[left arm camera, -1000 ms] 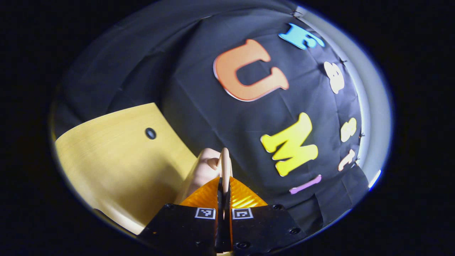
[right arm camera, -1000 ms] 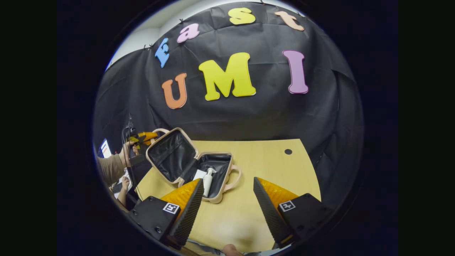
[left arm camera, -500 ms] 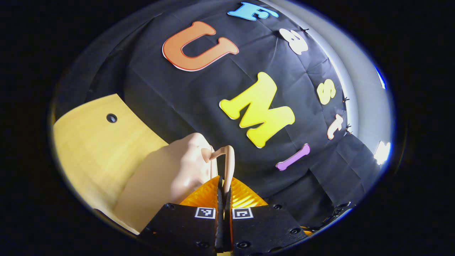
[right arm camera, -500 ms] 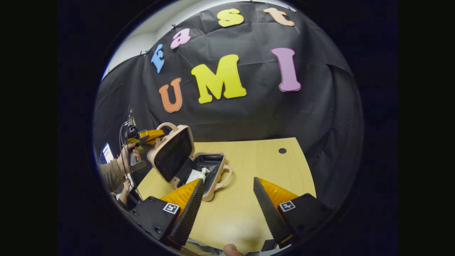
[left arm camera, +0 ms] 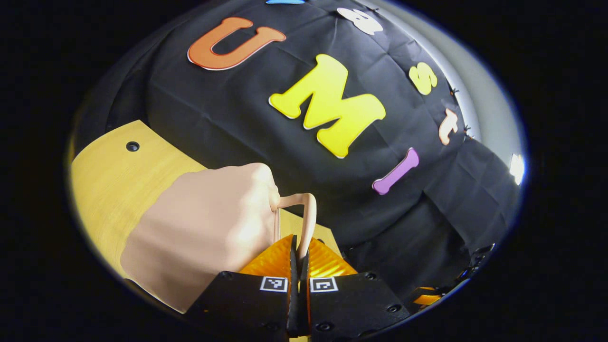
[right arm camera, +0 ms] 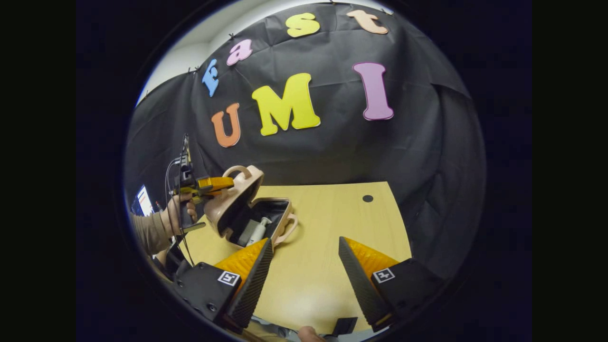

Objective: First open the suitcase, pack the skin care products into it, and then close the suitcase.

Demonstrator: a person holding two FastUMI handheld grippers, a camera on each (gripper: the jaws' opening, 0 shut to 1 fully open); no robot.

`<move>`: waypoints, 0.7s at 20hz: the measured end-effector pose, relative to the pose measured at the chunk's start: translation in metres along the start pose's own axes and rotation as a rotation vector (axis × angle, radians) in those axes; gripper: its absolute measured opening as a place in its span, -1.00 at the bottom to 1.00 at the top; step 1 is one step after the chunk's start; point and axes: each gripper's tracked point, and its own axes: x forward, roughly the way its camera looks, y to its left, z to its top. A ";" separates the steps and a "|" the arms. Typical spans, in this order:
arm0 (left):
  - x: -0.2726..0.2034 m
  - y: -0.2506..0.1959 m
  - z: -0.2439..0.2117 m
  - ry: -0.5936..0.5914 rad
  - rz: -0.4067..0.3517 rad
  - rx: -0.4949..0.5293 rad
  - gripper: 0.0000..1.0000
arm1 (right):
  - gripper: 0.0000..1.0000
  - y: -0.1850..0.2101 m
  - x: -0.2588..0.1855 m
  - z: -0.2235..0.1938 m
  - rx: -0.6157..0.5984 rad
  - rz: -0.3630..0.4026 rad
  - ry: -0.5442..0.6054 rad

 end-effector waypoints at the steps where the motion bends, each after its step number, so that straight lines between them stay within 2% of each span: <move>1: 0.006 -0.002 -0.009 0.020 0.012 0.016 -0.93 | 0.65 -0.005 -0.004 0.000 0.005 -0.003 -0.001; 5: 0.026 -0.007 -0.040 0.080 0.059 0.080 -0.93 | 0.65 -0.030 -0.013 -0.003 0.030 -0.022 -0.006; 12: 0.079 0.006 -0.118 0.249 0.226 0.236 -0.93 | 0.65 -0.087 -0.029 -0.020 0.083 -0.074 0.023; 13: 0.082 0.011 -0.126 0.266 0.253 0.252 -0.92 | 0.58 -0.096 -0.032 -0.024 0.090 -0.080 0.025; 14: 0.087 0.016 -0.134 0.282 0.279 0.261 -0.92 | 0.65 -0.104 -0.035 -0.027 0.098 -0.085 0.031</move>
